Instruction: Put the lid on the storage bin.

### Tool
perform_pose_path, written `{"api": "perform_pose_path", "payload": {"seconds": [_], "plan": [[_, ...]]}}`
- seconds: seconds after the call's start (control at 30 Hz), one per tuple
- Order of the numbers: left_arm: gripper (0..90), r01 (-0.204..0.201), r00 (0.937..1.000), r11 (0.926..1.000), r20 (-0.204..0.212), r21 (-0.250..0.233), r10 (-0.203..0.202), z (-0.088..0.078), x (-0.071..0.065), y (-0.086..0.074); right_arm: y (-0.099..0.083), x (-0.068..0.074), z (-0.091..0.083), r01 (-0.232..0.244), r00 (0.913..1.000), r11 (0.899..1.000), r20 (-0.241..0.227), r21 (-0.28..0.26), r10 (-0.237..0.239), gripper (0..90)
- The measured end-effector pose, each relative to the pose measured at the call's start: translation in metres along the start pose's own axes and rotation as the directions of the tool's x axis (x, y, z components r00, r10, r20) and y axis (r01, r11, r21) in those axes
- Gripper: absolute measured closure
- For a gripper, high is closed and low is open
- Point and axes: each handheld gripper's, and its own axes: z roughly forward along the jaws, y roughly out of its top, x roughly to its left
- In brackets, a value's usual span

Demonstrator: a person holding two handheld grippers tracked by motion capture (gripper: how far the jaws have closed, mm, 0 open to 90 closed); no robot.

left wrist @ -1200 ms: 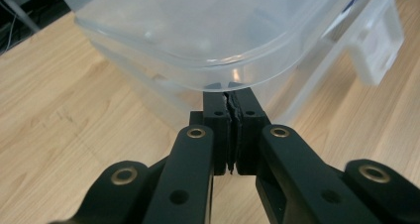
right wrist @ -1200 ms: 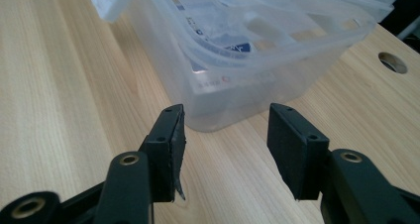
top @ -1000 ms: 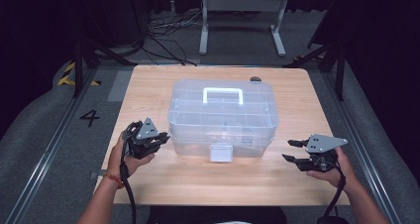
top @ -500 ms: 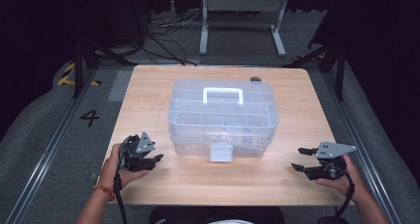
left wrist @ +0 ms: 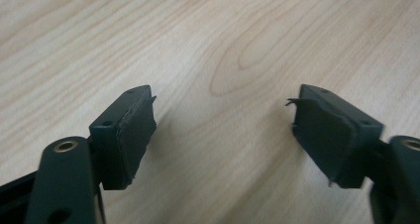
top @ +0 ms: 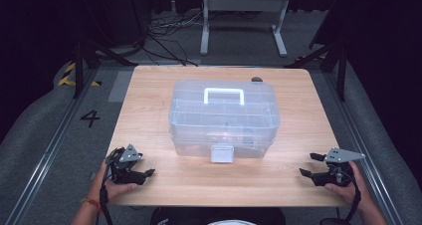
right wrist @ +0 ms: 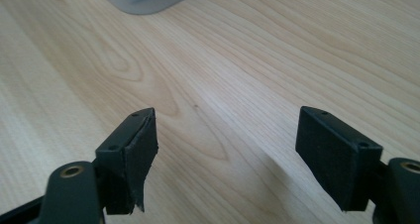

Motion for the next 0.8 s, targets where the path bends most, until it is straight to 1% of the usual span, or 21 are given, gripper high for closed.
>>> {"api": "perform_pose_path", "payload": {"seconds": [0.03,0.07,0.1,0.13,0.17,0.2,0.3,0.37,0.43,0.57,0.73,0.77,0.8], "plan": [[21.1,0.033,0.9994,0.9986,0.008,-0.042,-0.033,0.0007,-0.0014,-0.0069,-0.0027,-0.0022,0.0029,-0.018,0.9994,1.000,0.029,0.017,0.017,22.3],[19.7,0.033,0.9994,0.9986,0.008,-0.042,-0.033,0.0007,-0.0014,-0.0069,-0.0027,-0.0022,0.0029,-0.018,0.9994,1.000,0.029,0.017,0.017,22.3],[18.6,0.040,0.9992,0.9974,0.000,-0.059,-0.041,0.0007,-0.0024,-0.0098,-0.0067,-0.0049,0.0075,-0.038,0.9983,0.999,0.046,0.025,0.036,19.5],[18.6,0.050,0.9987,0.9961,-0.007,-0.073,-0.051,0.0010,-0.0039,-0.0119,-0.0067,-0.0049,0.0075,-0.038,0.9983,0.999,0.046,0.025,0.036,19.5],[17.9,0.051,0.9985,0.9959,-0.016,-0.074,-0.053,0.0008,-0.0045,-0.0121,-0.0070,-0.0065,0.0078,-0.061,0.9974,0.998,0.041,0.028,0.060,19.7],[17.6,0.061,0.9980,0.9954,-0.015,-0.074,-0.062,0.0009,-0.0054,-0.0123,-0.0072,-0.0079,0.0073,-0.075,0.9961,0.997,0.048,0.028,0.074,20.1],[17.3,0.047,0.9985,0.9962,-0.026,-0.074,-0.049,0.0006,-0.0050,-0.0123,-0.0072,-0.0077,0.0076,-0.072,0.9964,0.997,0.047,0.030,0.071,19.6],[17.3,0.046,0.9985,0.9962,-0.026,-0.074,-0.048,0.0006,-0.0050,-0.0123,-0.0071,-0.0084,0.0079,-0.068,0.9969,0.997,0.040,0.030,0.067,19.1],[17.0,0.053,0.9982,0.9958,-0.024,-0.075,-0.055,0.0009,-0.0052,-0.0123,-0.0070,-0.0085,0.0081,-0.067,0.9970,0.997,0.040,0.030,0.066,19.0],[16.1,0.049,0.9986,0.9963,-0.015,-0.071,-0.050,0.0011,-0.0040,-0.0119,-0.0071,-0.0084,0.0081,-0.067,0.9970,0.997,0.040,0.030,0.066,19.0],[16.0,0.047,0.9986,0.9963,-0.018,-0.072,-0.049,0.0012,-0.0040,-0.0118,-0.0071,-0.0084,0.0081,-0.067,0.9970,0.997,0.040,0.030,0.066,19.0],[16.0,0.062,0.9980,0.9954,-0.010,-0.073,-0.063,0.0017,-0.0051,-0.0120,-0.0071,-0.0084,0.0081,-0.068,0.9970,0.997,0.040,0.031,0.067,19.0],[15.4,0.060,0.9981,0.9954,-0.013,-0.074,-0.061,0.0018,-0.0049,-0.0118,-0.0071,-0.0084,0.0081,-0.068,0.9970,0.997,0.040,0.030,0.067,19.0]]}}
